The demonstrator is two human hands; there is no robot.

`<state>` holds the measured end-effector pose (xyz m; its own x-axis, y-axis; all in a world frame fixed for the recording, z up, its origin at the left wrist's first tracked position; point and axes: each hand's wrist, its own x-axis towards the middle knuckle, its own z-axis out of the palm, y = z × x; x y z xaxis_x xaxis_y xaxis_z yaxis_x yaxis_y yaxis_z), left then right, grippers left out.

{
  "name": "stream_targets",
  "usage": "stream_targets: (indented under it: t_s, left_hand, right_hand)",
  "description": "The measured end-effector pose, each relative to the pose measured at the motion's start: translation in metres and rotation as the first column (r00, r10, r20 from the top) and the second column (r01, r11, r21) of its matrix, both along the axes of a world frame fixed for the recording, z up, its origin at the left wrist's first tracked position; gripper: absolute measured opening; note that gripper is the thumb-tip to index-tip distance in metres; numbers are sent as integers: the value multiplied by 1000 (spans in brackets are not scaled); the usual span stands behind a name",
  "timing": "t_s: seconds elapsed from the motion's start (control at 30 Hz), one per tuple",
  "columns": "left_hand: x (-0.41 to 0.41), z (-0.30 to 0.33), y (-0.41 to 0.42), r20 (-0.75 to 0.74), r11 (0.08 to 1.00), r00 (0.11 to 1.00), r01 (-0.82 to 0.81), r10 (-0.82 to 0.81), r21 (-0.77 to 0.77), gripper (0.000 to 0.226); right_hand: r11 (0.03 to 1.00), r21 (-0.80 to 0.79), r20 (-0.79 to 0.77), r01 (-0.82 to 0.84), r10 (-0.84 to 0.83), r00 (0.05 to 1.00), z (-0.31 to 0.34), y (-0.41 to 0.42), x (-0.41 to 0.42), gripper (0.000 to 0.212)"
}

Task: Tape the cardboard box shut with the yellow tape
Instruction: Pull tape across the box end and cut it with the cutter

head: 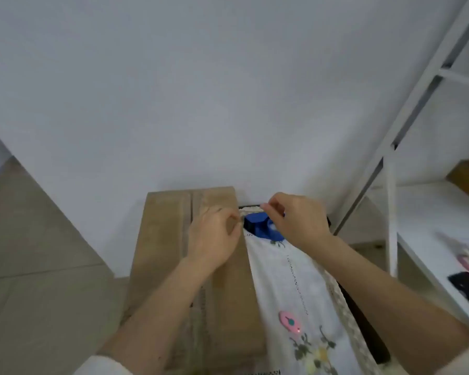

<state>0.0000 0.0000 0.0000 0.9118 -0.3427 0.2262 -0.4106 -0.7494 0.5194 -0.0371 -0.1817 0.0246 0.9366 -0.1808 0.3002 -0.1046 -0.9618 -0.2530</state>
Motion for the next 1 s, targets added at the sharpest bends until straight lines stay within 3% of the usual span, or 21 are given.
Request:
stream_targets:
  t_s: [0.13,0.43,0.77,0.83,1.0]
  left_hand:
    - [-2,-32,0,63,999,998,-33,33,-4,14]
    - [-38,-76,22,204,998,978,-45,52,-37,19]
    - [-169,-85,84,222,884,950,-97,219,-456,10]
    - [-189,-94,92,175,831,947,-136,269,-540,10]
    - [-212,-134,106,-129,687,915,-376,383,-622,7]
  right_hand:
    - [1000,22,122,-15,13,992,-53,3,-5,29]
    - [999,20,196,-48,43,980,-124,21,-44,30]
    - [999,27,254,-24,17,967,-139,59,-181,32]
    - [998,61,243,12,-26,970,-146,62,-202,31]
    - [989,126,158,82,-101,982,-172,52,-227,26]
